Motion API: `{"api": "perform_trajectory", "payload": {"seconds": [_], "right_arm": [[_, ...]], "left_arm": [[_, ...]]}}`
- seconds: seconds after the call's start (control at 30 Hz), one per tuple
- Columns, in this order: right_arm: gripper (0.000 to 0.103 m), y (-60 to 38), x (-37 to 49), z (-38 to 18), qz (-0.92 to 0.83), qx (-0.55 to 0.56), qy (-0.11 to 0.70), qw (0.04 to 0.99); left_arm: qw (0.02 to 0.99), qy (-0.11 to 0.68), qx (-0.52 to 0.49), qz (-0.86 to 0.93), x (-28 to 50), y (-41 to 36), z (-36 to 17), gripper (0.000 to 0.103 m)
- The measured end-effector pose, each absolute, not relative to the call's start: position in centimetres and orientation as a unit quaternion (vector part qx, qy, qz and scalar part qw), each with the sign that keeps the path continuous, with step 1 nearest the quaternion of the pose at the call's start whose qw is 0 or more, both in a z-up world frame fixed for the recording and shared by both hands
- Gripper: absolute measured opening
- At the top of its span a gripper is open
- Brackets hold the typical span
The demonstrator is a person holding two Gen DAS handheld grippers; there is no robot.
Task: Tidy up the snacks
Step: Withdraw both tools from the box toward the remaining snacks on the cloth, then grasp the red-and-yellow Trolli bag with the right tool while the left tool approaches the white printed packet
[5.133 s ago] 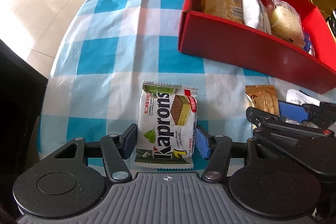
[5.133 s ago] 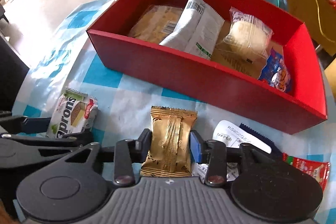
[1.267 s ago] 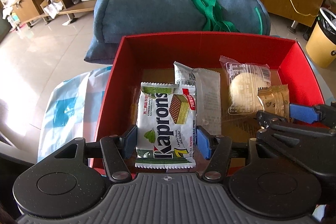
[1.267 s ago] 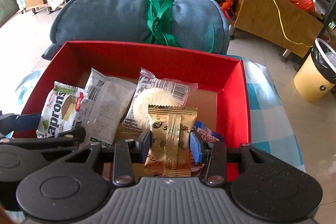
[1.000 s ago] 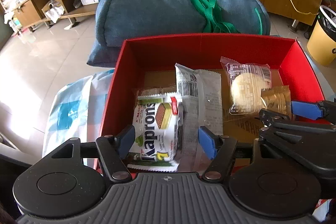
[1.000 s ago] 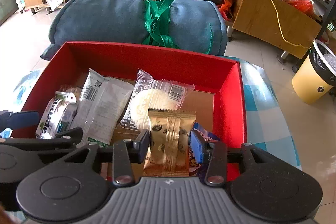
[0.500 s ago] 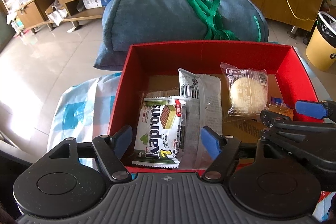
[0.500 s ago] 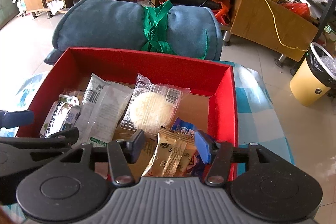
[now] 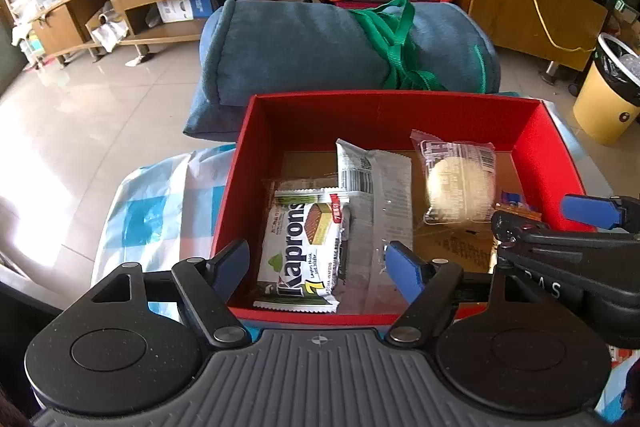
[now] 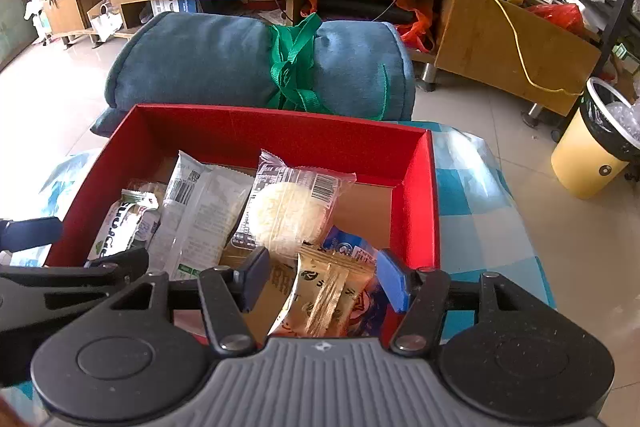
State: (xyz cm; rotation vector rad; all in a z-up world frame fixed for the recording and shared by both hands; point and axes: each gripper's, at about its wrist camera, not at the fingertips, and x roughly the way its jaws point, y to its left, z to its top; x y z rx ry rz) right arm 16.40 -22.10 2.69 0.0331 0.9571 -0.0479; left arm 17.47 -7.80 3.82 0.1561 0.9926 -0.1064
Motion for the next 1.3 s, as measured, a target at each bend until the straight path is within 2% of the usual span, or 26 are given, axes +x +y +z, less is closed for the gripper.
{"api": "perform_trajectory", "payload": {"seconds": [0.57, 0.9, 1.3], "right_arm": [[0.056, -23.5, 10.9, 3.3, -0.044, 0.013, 0.475, 0.879], [0.055, -25.2, 5.8, 1.7, -0.074, 0.013, 0.516, 0.853], [0.055, -27.4, 3.9, 0.7, -0.066, 0.014, 0.541, 0.838]], "left_arm": [[0.862, 0.489, 0.07, -0.118, 13.1, -8.5, 4.2, 0.085], [0.826, 0.53, 0.079, -0.174, 10.2, -10.4, 1.5, 0.085], [0.795, 0.573, 0.059, -0.188, 11.2, -11.8, -1.7, 0.085]]}}
